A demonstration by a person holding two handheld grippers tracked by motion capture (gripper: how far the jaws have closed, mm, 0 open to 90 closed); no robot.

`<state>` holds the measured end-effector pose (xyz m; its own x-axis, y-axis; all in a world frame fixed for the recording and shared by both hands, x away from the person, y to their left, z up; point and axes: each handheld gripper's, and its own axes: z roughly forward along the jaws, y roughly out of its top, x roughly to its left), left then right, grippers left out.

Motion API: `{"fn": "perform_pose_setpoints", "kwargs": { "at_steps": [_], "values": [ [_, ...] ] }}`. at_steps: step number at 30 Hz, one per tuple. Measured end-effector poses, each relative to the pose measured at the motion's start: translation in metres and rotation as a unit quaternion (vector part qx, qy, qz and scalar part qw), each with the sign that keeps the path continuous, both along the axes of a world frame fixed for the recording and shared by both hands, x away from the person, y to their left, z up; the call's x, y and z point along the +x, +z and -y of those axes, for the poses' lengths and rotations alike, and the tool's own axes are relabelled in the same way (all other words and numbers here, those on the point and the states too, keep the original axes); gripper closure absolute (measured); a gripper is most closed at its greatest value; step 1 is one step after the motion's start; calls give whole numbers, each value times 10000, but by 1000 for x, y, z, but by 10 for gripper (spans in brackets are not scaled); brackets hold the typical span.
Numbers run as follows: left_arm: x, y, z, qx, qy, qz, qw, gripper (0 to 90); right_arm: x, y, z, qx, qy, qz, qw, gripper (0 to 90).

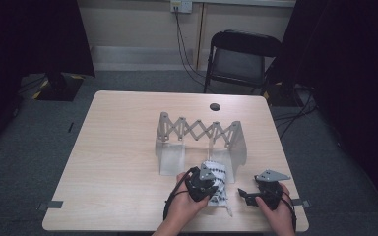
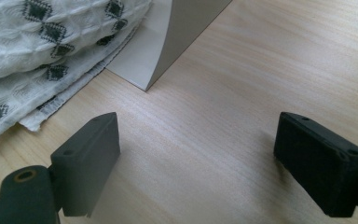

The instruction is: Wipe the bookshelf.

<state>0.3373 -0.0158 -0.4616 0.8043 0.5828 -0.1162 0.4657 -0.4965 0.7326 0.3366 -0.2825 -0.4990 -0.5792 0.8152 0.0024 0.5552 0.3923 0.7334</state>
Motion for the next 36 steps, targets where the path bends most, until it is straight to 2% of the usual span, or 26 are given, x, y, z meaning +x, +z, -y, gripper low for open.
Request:
{"fn": "perform_pose_setpoints", "kwargs": {
  "at_steps": [1, 2, 5, 7, 8, 9, 10, 11, 12, 13, 16, 18, 19, 22, 25, 32, 36],
  "values": [
    [1, 0, -1, 1, 22, -7, 10000, 768, 0, 0, 0, 0, 0, -1, 10000, 135],
    [1, 0, -2, -26, 30, -1, 10000, 701, 0, 0, 0, -2, 0, 1, 10000, 135],
    [-1, 4, -9, -100, 90, 0, 9999, 660, 0, 0, 0, -1, 4, -2, 10000, 135],
    [-2, 6, -15, -49, 88, 57, 9999, 609, 0, 0, 0, -13, 38, 5, 10000, 136],
    [-2, 8, -19, -37, 121, 95, 9999, 537, -1, 0, -2, -9, 70, 11, 10000, 150],
    [-3, 9, -22, -48, 137, 130, 9998, 537, -1, 0, -2, -9, 70, 11, 10000, 150],
    [-3, 11, -27, -42, 167, 159, 9997, 484, -1, 1, -2, -7, 84, 21, 10000, 163],
    [-3, 12, -31, -69, 237, 177, 9995, 484, -1, 1, -4, 4, 84, 9, 10000, 183],
    [-3, 14, -37, -17, 237, 238, 9994, 437, 1, 4, -7, 101, 159, 44, 9998, 251],
    [-3, 15, -40, -16, 277, 257, 9993, 437, 1, 4, -7, 101, 159, 44, 9998, 251],
    [-3, 16, -57, 101, 368, 332, 9987, 405, 3, 11, -13, 186, 207, 210, 9994, 368],
    [-2, 13, -67, 189, 417, 361, 9983, 377, 5, 15, -18, 232, 271, 229, 9991, 424],
    [-3, 11, -71, 149, 472, 326, 9982, 370, 5, 17, -20, 219, 290, 246, 9990, 438],
    [-3, 7, -84, 252, 502, 352, 9978, 349, 7, 18, -22, 283, 208, 294, 9990, 465],
    [-5, 2, -92, 271, 492, 349, 9978, 338, 10, 17, -23, 373, 133, 236, 9989, 490],
    [-8, -4, -106, 226, 468, 349, 9980, 312, 18, 17, -26, 242, -32, 280, 9993, 573],
    [-8, -6, -110, 303, 427, 381, 9979, 304, 21, 16, -26, 211, -84, 299, 9993, 599]
  ]
}}
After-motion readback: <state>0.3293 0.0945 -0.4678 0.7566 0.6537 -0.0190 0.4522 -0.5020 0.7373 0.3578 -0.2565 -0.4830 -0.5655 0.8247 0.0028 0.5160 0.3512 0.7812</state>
